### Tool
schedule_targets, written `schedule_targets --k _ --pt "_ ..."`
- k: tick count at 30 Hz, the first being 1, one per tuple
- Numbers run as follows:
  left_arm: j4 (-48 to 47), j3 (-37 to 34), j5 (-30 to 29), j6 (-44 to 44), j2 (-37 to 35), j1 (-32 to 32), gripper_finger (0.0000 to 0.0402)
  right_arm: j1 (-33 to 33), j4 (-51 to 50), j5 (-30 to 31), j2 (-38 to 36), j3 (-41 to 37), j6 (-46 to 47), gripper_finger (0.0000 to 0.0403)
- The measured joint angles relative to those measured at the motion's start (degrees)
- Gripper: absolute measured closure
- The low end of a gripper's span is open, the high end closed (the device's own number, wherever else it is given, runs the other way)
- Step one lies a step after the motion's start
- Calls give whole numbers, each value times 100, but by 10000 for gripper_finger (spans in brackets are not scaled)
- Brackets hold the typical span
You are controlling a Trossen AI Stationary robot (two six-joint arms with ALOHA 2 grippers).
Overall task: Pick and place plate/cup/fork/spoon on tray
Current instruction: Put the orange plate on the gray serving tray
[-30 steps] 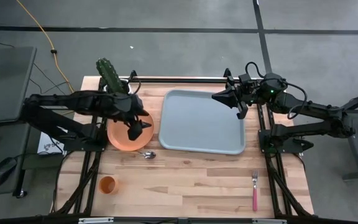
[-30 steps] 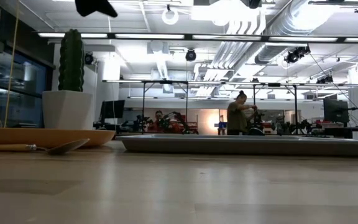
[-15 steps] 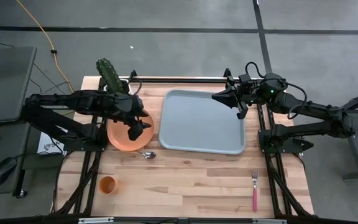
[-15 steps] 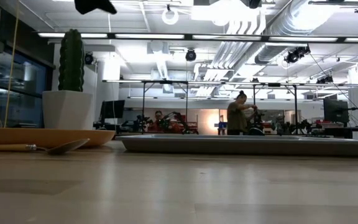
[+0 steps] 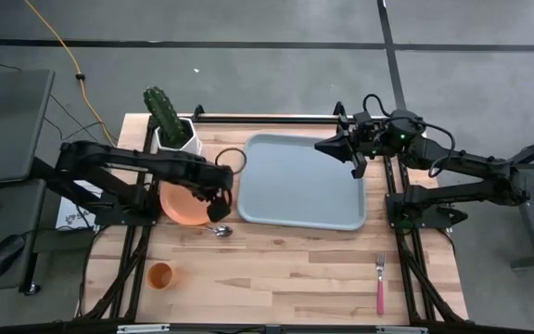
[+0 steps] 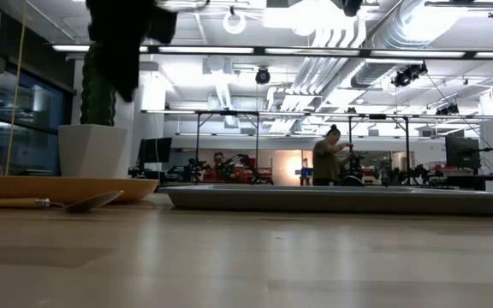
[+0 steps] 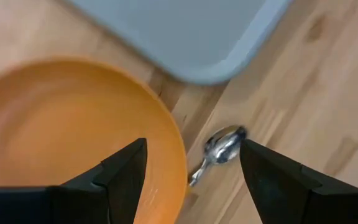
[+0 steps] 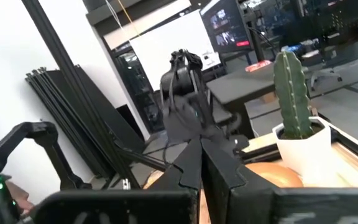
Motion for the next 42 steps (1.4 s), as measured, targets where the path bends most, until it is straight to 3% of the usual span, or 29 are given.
schedule_targets --k 9,21,24,36,42 --pt "1364 -1315 215 -1078 154 -148 157 0 -120 44 0 -1 0 402" --pt "2196 -2035 96 -1398 158 -193 157 -2 -118 50 0 -1 -61 402" --pt "2356 -2095 243 -1376 335 -282 157 0 -118 50 0 -1 -61 402" --pt "2586 -1954 -218 -1447 1064 -384 160 -1 -158 52 2 -1 -149 402" --pt "2547 -1931 -319 -1459 1066 -382 203 0 -172 52 2 -1 -149 402"
